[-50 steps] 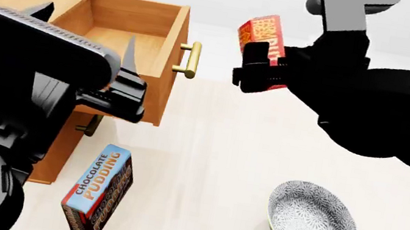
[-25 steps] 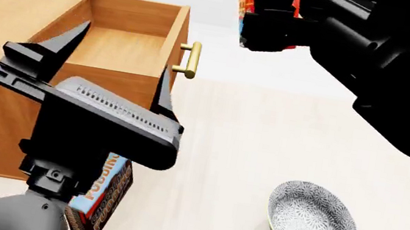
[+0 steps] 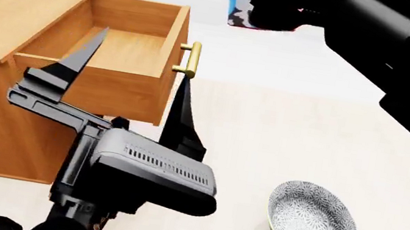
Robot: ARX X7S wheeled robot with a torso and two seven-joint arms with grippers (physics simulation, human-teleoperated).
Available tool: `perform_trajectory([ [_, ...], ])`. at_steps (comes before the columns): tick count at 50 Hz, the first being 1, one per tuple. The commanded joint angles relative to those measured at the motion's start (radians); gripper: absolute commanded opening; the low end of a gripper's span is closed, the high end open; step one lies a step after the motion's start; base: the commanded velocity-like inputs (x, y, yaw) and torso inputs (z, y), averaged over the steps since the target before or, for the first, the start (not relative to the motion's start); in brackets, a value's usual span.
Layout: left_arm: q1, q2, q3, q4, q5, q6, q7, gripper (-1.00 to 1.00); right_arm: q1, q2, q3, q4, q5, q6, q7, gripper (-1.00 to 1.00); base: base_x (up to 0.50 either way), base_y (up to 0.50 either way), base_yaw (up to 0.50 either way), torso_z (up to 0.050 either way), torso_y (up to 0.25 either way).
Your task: Put the butter at the back in the top drawer of the cabinet and close it.
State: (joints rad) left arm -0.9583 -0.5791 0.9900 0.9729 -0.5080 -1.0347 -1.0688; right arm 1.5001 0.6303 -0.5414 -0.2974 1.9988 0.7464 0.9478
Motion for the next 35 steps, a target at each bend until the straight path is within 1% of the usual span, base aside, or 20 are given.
perform_trajectory([
  [1,-0.063,0.059,0.191,-0.009,0.16,-0.092,-0.079,1.0,-0.019,-0.009,0.062,-0.037,0.034,-0.062,0.019,-1.0,0.0,0.0,0.0,0.0,0.0],
  [7,-0.107,0.097,0.294,-0.053,0.228,-0.151,-0.117,1.0,-0.063,-0.014,0.072,-0.058,0.036,-0.093,0.024,-1.0,0.0,0.0,0.0,0.0,0.002],
  [13,-0.132,0.115,0.356,-0.085,0.267,-0.172,-0.134,1.0,-0.097,-0.025,0.067,-0.064,0.03,-0.109,0.022,-1.0,0.0,0.0,0.0,0.002,0.0],
  [30,-0.165,0.147,0.436,-0.12,0.309,-0.215,-0.146,1.0,-0.115,-0.056,0.065,-0.076,0.054,-0.138,0.028,-1.0,0.0,0.0,0.0,0.0,0.001],
  [35,-0.164,0.149,0.443,-0.133,0.312,-0.21,-0.144,1.0,-0.115,-0.062,0.065,-0.081,0.061,-0.145,0.032,-1.0,0.0,0.0,0.0,0.002,0.002],
])
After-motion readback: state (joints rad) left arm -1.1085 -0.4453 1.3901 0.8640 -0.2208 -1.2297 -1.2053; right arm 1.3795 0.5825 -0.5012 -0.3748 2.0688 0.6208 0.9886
